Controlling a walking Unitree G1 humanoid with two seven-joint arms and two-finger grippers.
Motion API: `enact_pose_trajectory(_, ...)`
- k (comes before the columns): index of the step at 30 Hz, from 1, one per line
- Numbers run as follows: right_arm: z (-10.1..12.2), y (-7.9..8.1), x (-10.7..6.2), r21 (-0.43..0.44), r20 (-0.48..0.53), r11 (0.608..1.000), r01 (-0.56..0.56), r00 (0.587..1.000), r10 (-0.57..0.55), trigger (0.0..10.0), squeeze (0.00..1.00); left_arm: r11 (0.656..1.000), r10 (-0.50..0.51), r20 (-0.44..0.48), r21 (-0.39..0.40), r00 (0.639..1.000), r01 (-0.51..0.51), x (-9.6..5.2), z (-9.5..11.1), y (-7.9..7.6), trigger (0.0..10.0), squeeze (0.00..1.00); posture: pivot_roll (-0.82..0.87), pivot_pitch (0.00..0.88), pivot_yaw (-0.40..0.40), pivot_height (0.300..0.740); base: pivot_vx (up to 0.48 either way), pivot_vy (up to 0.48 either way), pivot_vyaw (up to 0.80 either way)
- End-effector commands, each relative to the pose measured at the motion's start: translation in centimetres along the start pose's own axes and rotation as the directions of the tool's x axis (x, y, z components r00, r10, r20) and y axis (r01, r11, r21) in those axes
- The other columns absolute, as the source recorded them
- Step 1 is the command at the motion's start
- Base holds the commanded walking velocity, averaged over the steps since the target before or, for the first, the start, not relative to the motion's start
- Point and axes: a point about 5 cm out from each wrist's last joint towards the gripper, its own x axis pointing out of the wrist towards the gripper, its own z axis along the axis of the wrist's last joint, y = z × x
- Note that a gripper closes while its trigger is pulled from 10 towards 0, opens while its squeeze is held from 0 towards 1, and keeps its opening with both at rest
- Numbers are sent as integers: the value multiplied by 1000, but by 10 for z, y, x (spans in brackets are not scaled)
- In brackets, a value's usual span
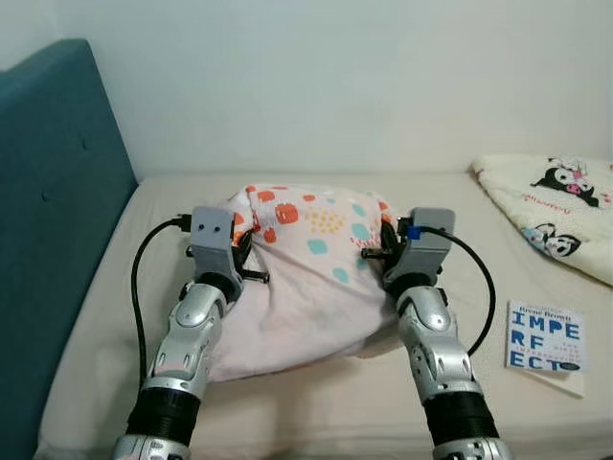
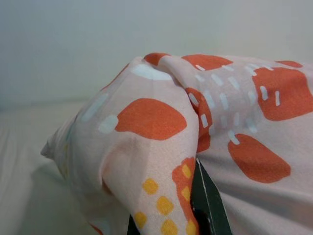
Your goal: Clean up the room
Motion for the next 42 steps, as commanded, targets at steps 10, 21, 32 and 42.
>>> enact_pose_trajectory(10, 0, 9, -3, -5, 13, 999, -43, 999, 43, 10000, 0, 999, 17, 75, -40, 997, -14, -2, 14, 3, 10000, 0, 14, 0, -58, 734, 0, 0, 0)
enact_pose_trajectory(21, -4, 7, -4, -16, 9, 999, -32, 999, 32, 10000, 0, 1000, 6, 77, -31, 997, -4, -1, 15, 2, 10000, 0, 12, 0, -52, 734, 0, 0, 0)
enact_pose_trajectory(32, -8, 8, -4, -64, -19, 997, -42, 999, 40, 10000, 0, 1000, 14, 64, -24, 998, -12, -1, 15, 3, 10000, 0, 15, 0, -55, 734, 0, -44, 0)
enact_pose_trajectory(42, -7, 11, -3, -104, -20, 993, -57, 998, 55, 10000, 0, 999, 30, 47, -28, 998, -29, 1, 15, 2, 10000, 0, 14, 0, -49, 734, 0, -480, 640)
